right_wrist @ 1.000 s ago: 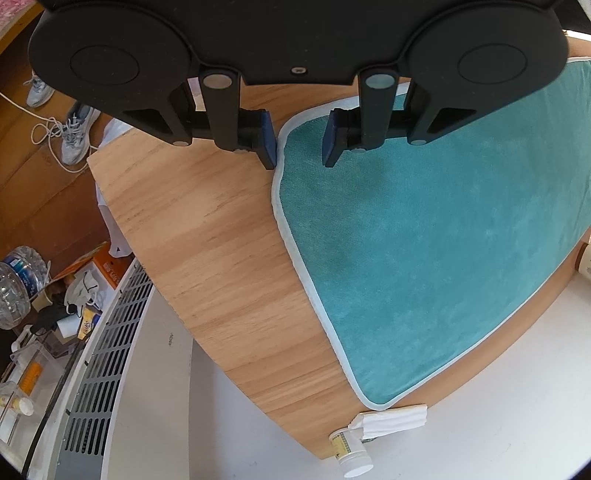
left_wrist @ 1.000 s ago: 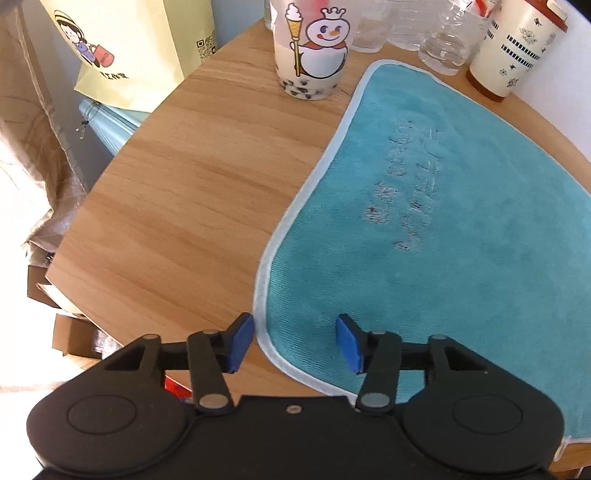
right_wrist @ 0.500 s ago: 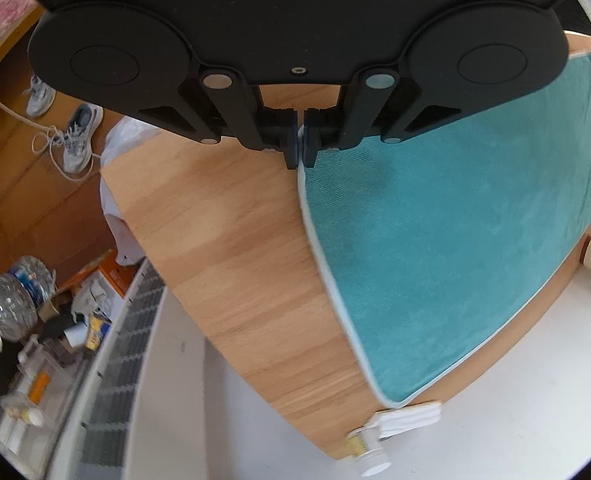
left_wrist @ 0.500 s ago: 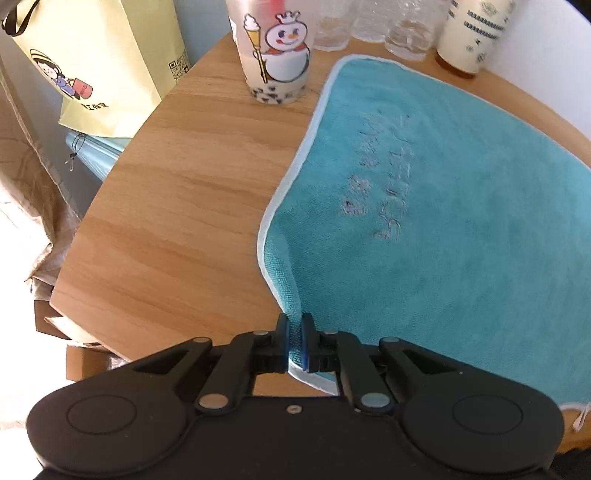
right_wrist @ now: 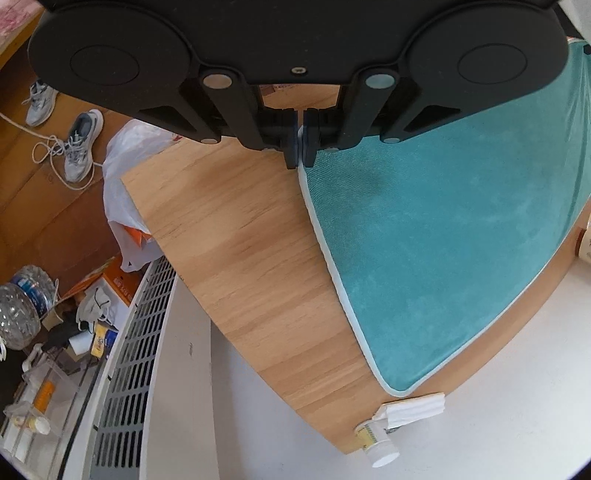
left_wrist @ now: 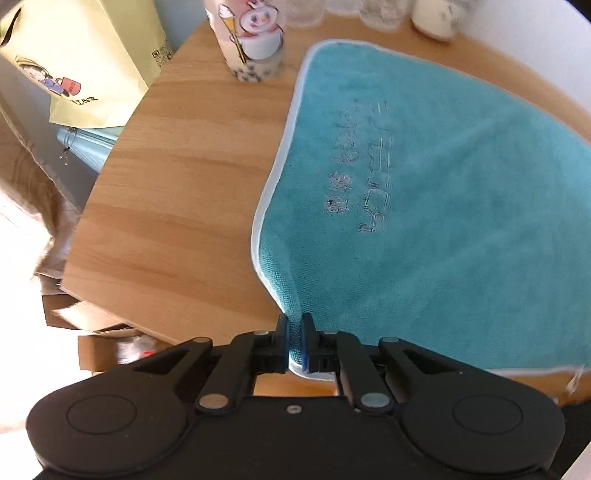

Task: Fold towel
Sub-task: 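Lift the piped edge with both grippers, fold it over the towel, open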

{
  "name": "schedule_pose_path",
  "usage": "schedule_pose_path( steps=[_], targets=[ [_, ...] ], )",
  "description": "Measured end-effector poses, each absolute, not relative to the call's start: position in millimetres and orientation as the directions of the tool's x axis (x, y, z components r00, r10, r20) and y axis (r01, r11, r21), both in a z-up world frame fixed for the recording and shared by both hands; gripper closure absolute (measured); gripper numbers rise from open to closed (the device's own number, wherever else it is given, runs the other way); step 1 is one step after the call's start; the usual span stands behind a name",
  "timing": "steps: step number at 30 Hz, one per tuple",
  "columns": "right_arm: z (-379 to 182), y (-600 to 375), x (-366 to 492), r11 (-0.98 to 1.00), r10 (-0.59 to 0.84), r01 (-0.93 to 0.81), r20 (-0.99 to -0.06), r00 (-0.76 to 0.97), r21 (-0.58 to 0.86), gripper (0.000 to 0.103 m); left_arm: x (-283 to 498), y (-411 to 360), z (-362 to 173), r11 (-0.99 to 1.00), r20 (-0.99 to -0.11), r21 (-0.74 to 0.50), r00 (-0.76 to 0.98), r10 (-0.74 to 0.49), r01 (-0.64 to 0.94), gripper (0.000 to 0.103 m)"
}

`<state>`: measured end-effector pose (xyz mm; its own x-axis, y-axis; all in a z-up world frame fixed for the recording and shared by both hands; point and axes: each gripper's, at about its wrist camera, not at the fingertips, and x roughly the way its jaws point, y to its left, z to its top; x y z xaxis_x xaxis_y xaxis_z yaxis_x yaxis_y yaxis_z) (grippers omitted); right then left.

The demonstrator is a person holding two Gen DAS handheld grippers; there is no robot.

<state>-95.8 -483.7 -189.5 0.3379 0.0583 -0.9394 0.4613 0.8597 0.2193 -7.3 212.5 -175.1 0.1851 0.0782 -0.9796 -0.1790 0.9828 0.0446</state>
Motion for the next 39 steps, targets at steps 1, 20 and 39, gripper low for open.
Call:
schedule_pose_path(
  steps=[1, 20, 39],
  targets=[
    [-189, -484, -96, 0.858, 0.059, 0.465, -0.94, 0.336, 0.22, 0.102, -9, 214, -175, 0.983, -0.98, 0.039, 0.185, 0.073, -0.182, 0.098],
    [-143, -497, -12, 0.829, 0.108, 0.437, -0.866, 0.488, 0.349, 0.102, 73, 240, -135, 0.957, -0.959, -0.043, 0.282, 0.041, -0.285, 0.098],
    [-158, -502, 99, 0.787, 0.136, 0.46, -0.844, 0.519, 0.41, 0.102, 168, 221, -144, 0.942, -0.935, -0.023, 0.34, 0.099, -0.334, 0.098]
  ],
)
